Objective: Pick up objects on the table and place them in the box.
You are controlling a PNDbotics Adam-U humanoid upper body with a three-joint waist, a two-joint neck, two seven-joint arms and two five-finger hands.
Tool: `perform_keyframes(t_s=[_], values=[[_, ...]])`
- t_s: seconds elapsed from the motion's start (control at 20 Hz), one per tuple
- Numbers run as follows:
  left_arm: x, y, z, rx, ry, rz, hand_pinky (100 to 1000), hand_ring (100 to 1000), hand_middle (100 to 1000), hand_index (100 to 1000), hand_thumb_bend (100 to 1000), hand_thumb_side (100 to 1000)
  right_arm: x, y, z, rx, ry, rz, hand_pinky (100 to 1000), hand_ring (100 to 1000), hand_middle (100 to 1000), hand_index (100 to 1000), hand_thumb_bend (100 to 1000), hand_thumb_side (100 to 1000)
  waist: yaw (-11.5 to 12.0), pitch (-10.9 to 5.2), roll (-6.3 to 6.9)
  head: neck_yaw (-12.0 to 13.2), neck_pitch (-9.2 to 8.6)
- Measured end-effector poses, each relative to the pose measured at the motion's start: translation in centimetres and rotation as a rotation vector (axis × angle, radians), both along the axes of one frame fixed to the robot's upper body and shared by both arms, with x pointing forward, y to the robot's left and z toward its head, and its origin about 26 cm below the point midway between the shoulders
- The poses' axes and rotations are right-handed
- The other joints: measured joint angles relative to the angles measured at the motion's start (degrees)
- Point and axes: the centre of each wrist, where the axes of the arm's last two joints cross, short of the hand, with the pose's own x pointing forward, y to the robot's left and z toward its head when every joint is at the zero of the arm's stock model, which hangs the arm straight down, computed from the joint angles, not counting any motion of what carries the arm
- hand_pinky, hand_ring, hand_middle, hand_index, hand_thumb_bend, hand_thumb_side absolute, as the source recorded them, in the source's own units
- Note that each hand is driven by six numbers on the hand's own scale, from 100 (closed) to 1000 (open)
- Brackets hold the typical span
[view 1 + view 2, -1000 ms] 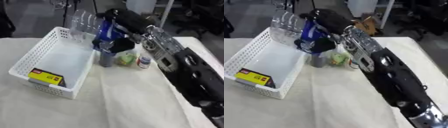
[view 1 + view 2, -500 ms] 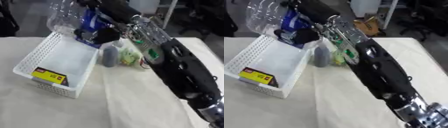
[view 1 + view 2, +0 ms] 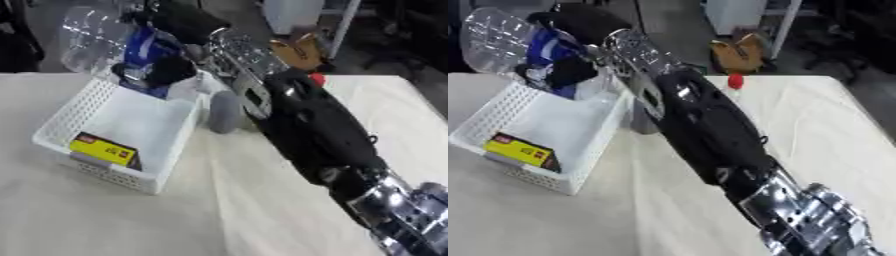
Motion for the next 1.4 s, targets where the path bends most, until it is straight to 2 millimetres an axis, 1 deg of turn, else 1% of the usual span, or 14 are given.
perform_keyframes(t_s=[0.4,0.65,0.85,0.9,0.95,1.0,1.05,1.1,1.15,1.2,1.25,1.3,1.35,1.4], values=[[0.1,-0.2,-0.1,-0.004,-0.003,-0.014,733,706,792,772,100,634,1.1,1.4,-3.5,-0.003,0.005,-0.074,884,900,400,933,232,895,1.1,0.28,0.38,-1.0,-0.02],[0.1,-0.3,-0.1,0.000,-0.003,-0.019,734,706,792,772,100,634,1.5,1.6,-4.8,0.010,-0.029,-0.136,882,895,396,930,225,898,1.3,0.37,0.48,-1.3,-0.05],[0.1,-0.4,-0.2,-0.006,-0.002,-0.023,733,706,793,772,100,634,1.7,1.6,-5.3,0.025,-0.052,-0.170,882,893,396,930,233,909,1.4,0.39,0.76,-1.5,-0.27],[0.1,-0.4,-0.2,-0.006,-0.002,-0.024,733,706,793,772,100,634,1.8,1.6,-5.3,0.028,-0.059,-0.180,882,895,405,933,195,877,1.6,0.42,0.76,-1.6,-0.44],[0.1,-0.4,-0.2,-0.006,-0.002,-0.024,733,706,793,772,100,633,1.7,1.7,-5.4,0.031,-0.066,-0.187,883,907,485,951,275,935,1.6,0.44,0.76,-1.6,-0.49],[0.1,-0.4,-0.2,-0.006,-0.003,-0.024,733,706,793,772,100,633,1.7,1.8,-5.5,0.032,-0.071,-0.195,883,915,545,962,330,940,1.7,0.46,0.77,-1.7,-0.52],[0.1,-0.4,-0.2,-0.006,-0.003,-0.025,733,706,793,772,100,633,1.8,1.8,-5.7,0.030,-0.075,-0.203,883,915,547,962,311,962,1.8,0.48,0.79,-1.8,-0.54],[0.1,-0.4,-0.2,-0.006,-0.004,-0.025,733,706,793,772,100,633,1.8,1.8,-5.8,0.028,-0.076,-0.207,883,915,547,962,311,962,2.0,0.55,0.84,-1.8,-0.56],[0.1,-0.4,-0.2,-0.005,-0.005,-0.026,733,706,793,772,100,633,1.8,1.9,-5.9,0.024,-0.077,-0.209,890,945,769,991,441,1000,2.0,0.61,0.87,-1.8,-0.57],[0.1,-0.4,-0.2,-0.005,-0.005,-0.026,733,706,793,772,100,633,1.8,1.9,-6.0,0.016,-0.077,-0.211,890,945,769,991,441,1000,2.0,0.67,0.87,-1.8,-0.58],[0.1,-0.5,-0.2,-0.005,-0.005,-0.026,733,706,793,772,100,633,1.8,1.9,-6.0,0.006,-0.075,-0.209,898,967,853,1000,465,1000,2.0,0.71,0.87,-1.8,-0.58],[0.1,-0.5,-0.2,-0.004,-0.006,-0.027,733,706,793,772,100,633,1.8,1.9,-6.1,-0.006,-0.071,-0.205,898,967,853,1000,465,1000,2.0,0.73,0.88,-1.8,-0.58],[0.1,-0.5,-0.1,-0.003,-0.006,-0.027,733,706,793,772,100,633,1.8,2.0,-6.1,-0.014,-0.067,-0.201,902,981,892,1000,492,1000,2.0,0.73,0.91,-1.9,-0.58],[0.1,-0.5,-0.1,-0.004,-0.006,-0.028,733,706,793,772,100,633,1.7,2.1,-6.1,-0.019,-0.062,-0.197,902,981,892,1000,492,1000,2.0,0.73,0.94,-1.9,-0.58]])
